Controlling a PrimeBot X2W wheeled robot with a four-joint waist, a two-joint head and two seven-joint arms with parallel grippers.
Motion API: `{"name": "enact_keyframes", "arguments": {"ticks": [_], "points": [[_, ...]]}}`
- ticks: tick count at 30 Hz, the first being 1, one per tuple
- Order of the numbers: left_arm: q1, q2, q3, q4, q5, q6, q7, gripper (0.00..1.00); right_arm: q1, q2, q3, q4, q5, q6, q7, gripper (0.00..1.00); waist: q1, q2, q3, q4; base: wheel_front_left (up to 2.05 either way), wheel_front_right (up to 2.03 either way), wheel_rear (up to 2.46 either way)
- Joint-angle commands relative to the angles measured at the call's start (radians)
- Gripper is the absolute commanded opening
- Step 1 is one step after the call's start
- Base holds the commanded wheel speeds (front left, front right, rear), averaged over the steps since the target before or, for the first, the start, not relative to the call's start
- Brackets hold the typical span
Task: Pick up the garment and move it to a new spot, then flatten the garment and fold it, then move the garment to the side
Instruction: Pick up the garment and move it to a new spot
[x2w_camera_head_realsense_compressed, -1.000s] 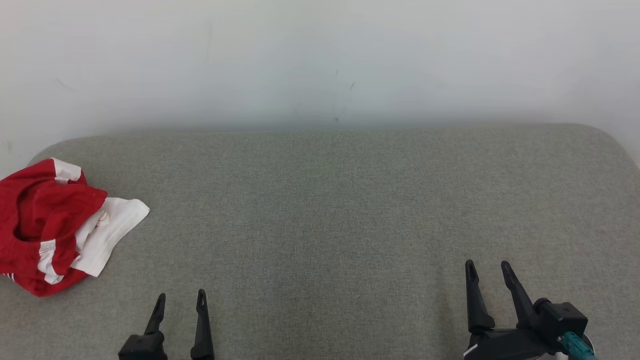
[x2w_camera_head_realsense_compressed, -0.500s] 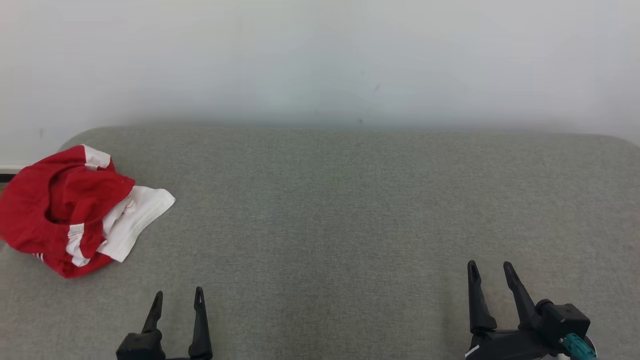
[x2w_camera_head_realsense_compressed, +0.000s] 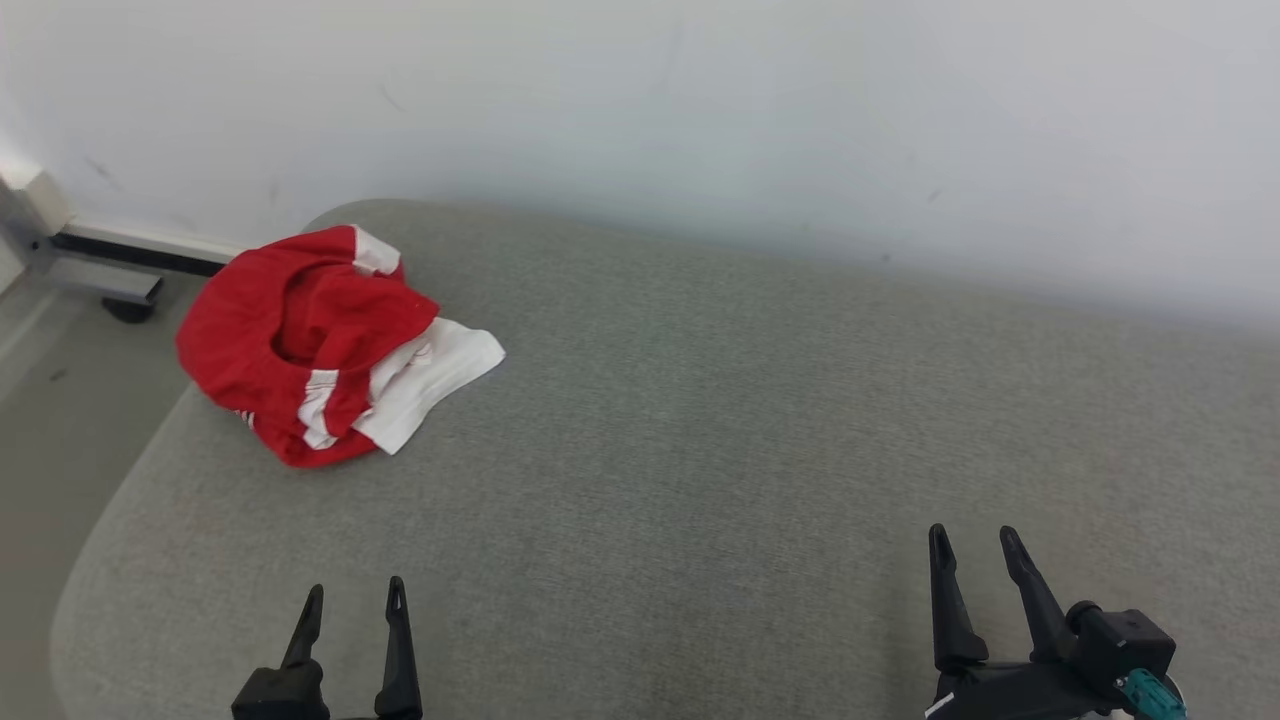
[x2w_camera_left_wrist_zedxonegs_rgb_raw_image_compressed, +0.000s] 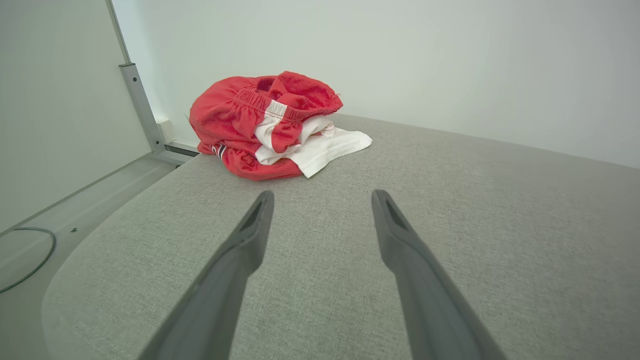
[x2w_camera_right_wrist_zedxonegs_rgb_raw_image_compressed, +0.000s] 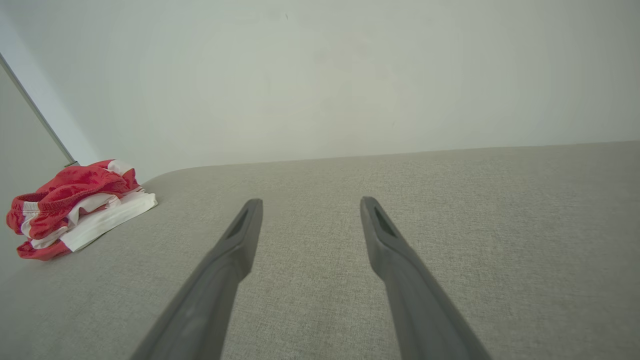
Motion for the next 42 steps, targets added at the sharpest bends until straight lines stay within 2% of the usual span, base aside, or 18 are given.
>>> {"name": "enact_keyframes", "arguments": {"ticks": [1,6,11,26,31,35,42], "points": [[0.006,0.003,0.003,0.000,0.007,-0.002,-0.004,1.00,0.006,0.000,0.008,0.001,0.010,0.003,-0.001,1.00,0.0000,-0.0001,0.003,0.105,0.00,0.00,0.00],[0.014,0.008,0.007,0.001,0.011,-0.002,-0.004,1.00,0.001,0.000,0.022,0.003,0.017,0.003,-0.001,1.00,0.0000,-0.0001,0.003,0.171,0.00,0.00,0.00],[0.021,0.013,0.015,0.000,0.009,-0.001,-0.004,1.00,-0.002,0.000,0.032,0.007,0.019,0.003,-0.001,1.00,0.0000,-0.0001,0.002,0.206,0.00,0.00,0.00],[0.016,0.011,0.026,0.014,-0.018,-0.011,-0.003,1.00,0.001,0.000,0.044,0.013,0.030,0.003,-0.001,1.00,0.0000,-0.0001,0.002,0.222,0.00,0.00,0.00],[-0.101,0.025,0.035,0.079,-0.052,-0.029,0.062,1.00,-0.003,0.000,0.038,0.006,0.013,0.003,-0.001,1.00,0.0000,-0.0001,0.022,0.221,0.00,0.00,0.00],[-0.268,0.036,0.043,0.143,-0.079,-0.042,0.122,1.00,-0.020,0.000,0.042,-0.002,-0.006,0.003,-0.001,1.00,0.0000,-0.0001,0.055,0.210,0.00,0.00,0.00],[-0.576,0.081,0.056,0.336,-0.115,-0.067,0.249,1.00,-0.055,0.000,0.092,0.003,-0.037,0.003,0.001,1.00,0.0000,-0.0001,0.124,0.112,0.00,0.00,0.00]]}}
